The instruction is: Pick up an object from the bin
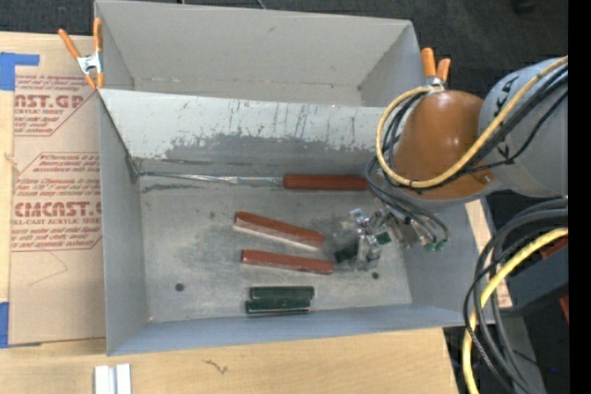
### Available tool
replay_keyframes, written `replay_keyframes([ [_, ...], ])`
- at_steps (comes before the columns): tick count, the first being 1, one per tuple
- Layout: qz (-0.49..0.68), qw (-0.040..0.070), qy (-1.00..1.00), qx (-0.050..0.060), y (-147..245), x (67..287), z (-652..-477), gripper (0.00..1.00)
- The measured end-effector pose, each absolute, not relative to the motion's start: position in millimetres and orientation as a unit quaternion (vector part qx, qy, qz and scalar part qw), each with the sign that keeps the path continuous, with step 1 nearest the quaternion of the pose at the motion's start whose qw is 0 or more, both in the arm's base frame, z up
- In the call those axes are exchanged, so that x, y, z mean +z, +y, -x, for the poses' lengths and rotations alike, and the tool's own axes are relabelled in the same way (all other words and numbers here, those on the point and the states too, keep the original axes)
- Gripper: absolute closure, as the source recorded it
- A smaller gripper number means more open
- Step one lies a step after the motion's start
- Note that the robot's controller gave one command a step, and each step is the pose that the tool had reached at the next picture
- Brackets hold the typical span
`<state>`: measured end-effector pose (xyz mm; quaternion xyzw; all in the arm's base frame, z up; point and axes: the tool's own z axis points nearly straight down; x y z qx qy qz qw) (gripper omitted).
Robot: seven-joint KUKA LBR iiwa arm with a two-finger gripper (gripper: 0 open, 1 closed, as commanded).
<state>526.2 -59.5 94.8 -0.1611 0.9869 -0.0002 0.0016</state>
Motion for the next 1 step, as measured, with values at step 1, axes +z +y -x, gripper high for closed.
replay_keyframes([
  [1, 0.161, 0.002, 0.987, 0.0, -58.5, 130.0, -527.3, 1.0],
])
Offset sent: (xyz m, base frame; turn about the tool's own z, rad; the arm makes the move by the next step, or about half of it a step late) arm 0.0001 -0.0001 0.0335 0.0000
